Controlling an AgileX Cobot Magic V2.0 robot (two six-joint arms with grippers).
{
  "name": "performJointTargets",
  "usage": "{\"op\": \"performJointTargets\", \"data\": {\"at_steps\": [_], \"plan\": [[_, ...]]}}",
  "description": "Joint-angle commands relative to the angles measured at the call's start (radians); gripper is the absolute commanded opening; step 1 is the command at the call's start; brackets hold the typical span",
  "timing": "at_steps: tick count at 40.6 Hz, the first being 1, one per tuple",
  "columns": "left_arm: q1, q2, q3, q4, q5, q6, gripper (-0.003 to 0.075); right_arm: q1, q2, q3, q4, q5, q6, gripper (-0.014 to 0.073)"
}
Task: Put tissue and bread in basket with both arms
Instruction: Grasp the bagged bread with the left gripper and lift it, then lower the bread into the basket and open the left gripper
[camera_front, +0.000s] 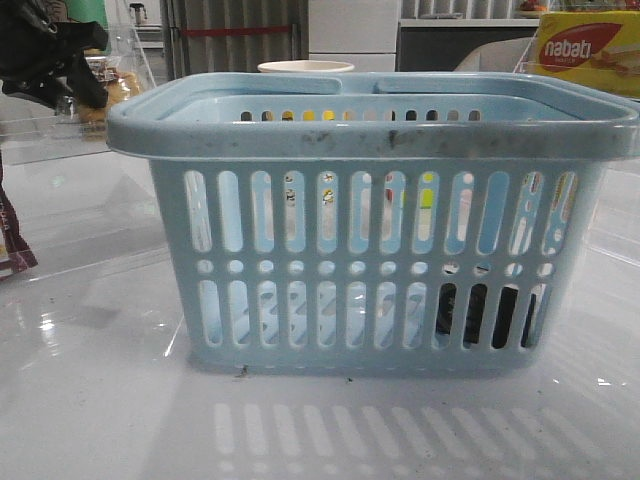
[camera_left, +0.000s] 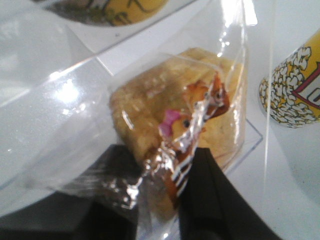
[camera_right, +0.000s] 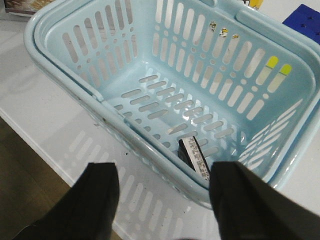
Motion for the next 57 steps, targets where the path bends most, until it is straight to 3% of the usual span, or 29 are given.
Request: {"op": "performJointTargets", "data": {"at_steps": [1,4,16,24,38,49,52,57], "plan": [[0.009,-0.092,-0.035,-0.049,0.023,0.003,0.0121,0.001,-0.008,-0.028,0.011,-0.074,-0.010,0.0507],[0.009,-0.121,-0.035,-0.049,0.058,0.005,0.0092,0.001,-0.008,-0.028,0.011,-0.074,-0.010,0.0507],[0.009,-0.285,-0.035,-0.049,0.174,0.012,0.0093,0.001,-0.008,-0.028,0.011,-0.074,-0.010,0.0507],[-0.047,-0.405,-0.035,-0.049,0.239,0.032,0.0093,0.001,-0.008,-0.028,0.011,-0.074,-0.010,0.0507],[-0.326,-0.603,0.200,-0.050,0.157,0.121,0.0093,0.001,-0.008,-0.028,0.011,-0.074,-0.010,0.0507],[-0.534,-0.592,0.369,-0.044,0.017,0.134,0.0095,0.001,-0.008,-0.028,0.011,-0.074,-0.010,0.0507],[-0.550,-0.586,0.392,-0.044,-0.010,0.134,0.0135,0.001,-0.008,-0.028,0.011,-0.074,-0.010,0.0507],[-0.554,-0.561,0.397,-0.046,-0.012,0.134,0.0325,0.001,-0.008,-0.028,0.011,-0.074,-0.010,0.0507]]}}
